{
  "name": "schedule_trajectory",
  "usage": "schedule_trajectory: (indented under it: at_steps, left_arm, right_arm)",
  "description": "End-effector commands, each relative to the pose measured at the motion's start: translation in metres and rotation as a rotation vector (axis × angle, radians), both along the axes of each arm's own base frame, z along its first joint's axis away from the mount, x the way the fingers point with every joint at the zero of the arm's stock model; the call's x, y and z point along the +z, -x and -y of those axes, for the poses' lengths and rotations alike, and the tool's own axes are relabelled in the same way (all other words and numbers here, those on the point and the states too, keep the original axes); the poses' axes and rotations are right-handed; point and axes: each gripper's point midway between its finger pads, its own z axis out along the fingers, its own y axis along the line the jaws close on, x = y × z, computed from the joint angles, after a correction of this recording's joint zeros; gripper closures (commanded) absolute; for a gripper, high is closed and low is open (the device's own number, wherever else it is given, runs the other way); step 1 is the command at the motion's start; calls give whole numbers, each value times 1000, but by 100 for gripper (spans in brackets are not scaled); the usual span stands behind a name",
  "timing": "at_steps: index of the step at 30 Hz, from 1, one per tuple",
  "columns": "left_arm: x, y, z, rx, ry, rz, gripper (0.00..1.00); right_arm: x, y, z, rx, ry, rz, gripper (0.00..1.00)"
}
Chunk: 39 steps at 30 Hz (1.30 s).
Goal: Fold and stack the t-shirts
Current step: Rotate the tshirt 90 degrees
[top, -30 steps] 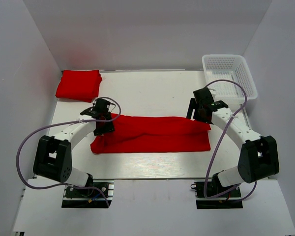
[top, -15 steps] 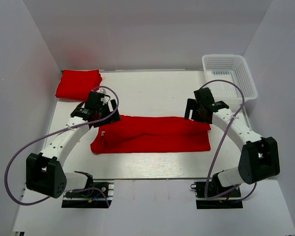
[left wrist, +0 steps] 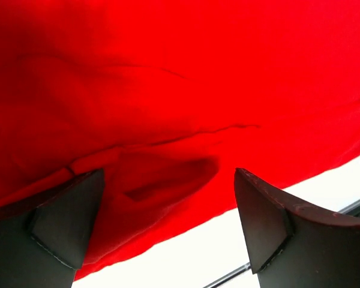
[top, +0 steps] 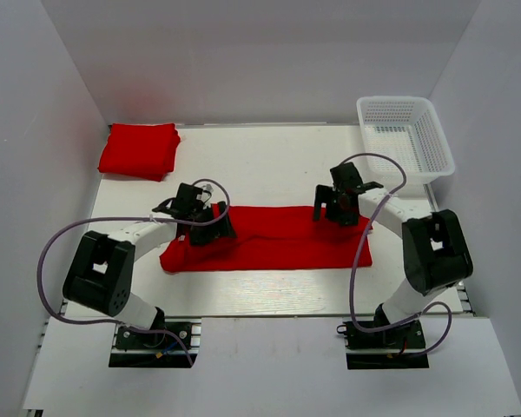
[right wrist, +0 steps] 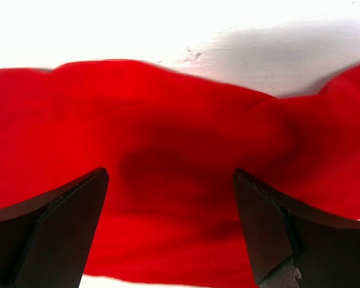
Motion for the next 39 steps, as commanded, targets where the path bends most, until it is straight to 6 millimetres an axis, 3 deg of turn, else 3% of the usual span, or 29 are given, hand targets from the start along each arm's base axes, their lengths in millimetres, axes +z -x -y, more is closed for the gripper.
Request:
schedule_trajectory:
  at_steps: [1, 4, 6, 9, 10, 12, 13, 14, 15, 16, 18, 19, 21, 22, 23, 26, 27, 29, 30, 32, 33, 35, 37, 39]
  left_arm:
    - [-41, 37, -25, 62, -99, -154, 0]
    - [-55, 39, -46, 145, -198, -190, 0]
    - [-60, 40, -50, 164, -222, -213, 0]
    - [-66, 24, -53, 191, -277, -229, 0]
    - [-57, 0, -49, 203, -282, -193, 0]
    - [-67, -17, -50, 216, -321, -230, 0]
    - [-54, -51, -40, 196, -303, -161, 0]
    - [-53, -67, -35, 187, -301, -142, 0]
    - [-68, -78, -32, 171, -316, -162, 0]
    - [-49, -121, -14, 150, -288, -68, 0]
    - [-52, -150, -2, 116, -310, -53, 0]
    - [-54, -184, 22, 56, -254, -24, 0]
    - [-58, -211, 50, -4, -185, 0, 0]
    - [-36, -241, 71, -24, -109, 73, 0]
    - [-43, -264, 88, -49, -86, 115, 0]
    - [-49, -289, 118, -126, 27, 176, 0]
    - [-58, -292, 131, -154, 60, 195, 0]
    - [-45, -312, 146, -156, 138, 302, 0]
    - [-41, -320, 153, -150, 181, 346, 0]
    - [-42, -328, 157, -139, 199, 366, 0]
    - [-33, -334, 160, -130, 215, 388, 0]
    - [-33, -339, 160, -124, 214, 405, 0]
    - [-39, -340, 156, -103, 191, 402, 0]
    - [-28, -344, 153, -94, 175, 426, 0]
  right_arm:
    - [-14, -10, 3, -33, 10, 11, 10]
    - [-33, -2, 12, -60, 47, -37, 10]
    - [-40, 4, 18, -77, 63, -64, 10]
    - [-50, 22, 26, -85, 83, -99, 10]
    - [-52, 26, 27, -86, 83, -104, 10]
    - [-51, 43, 22, -59, 45, -125, 10]
    - [-57, 57, 23, -49, 36, -156, 10]
    - [-48, 60, 6, 15, -44, -138, 10]
    - [-55, 81, 0, 51, -95, -186, 10]
    - [-63, 96, -3, 72, -120, -201, 10]
    - [-63, 115, -14, 118, -181, -205, 10]
    - [-61, 123, -26, 160, -231, -211, 10]
    - [-65, 144, -36, 245, -250, -232, 10]
    - [-62, 153, -45, 294, -289, -250, 10]
    - [-59, 160, -57, 384, -284, -250, 10]
    - [-45, 171, -88, 537, -357, -261, 10]
    - [-44, 187, -112, 672, -401, -283, 10]
    - [-38, 195, -136, 783, -409, -269, 10]
    - [-45, 203, -147, 840, -383, -298, 10]
    - [-50, 211, -158, 890, -354, -304, 10]
    - [-42, 204, -171, 914, -369, -267, 10]
    - [-37, 207, -184, 944, -382, -242, 10]
    - [-30, 203, -191, 943, -377, -207, 10]
    - [-23, 199, -196, 947, -368, -179, 10]
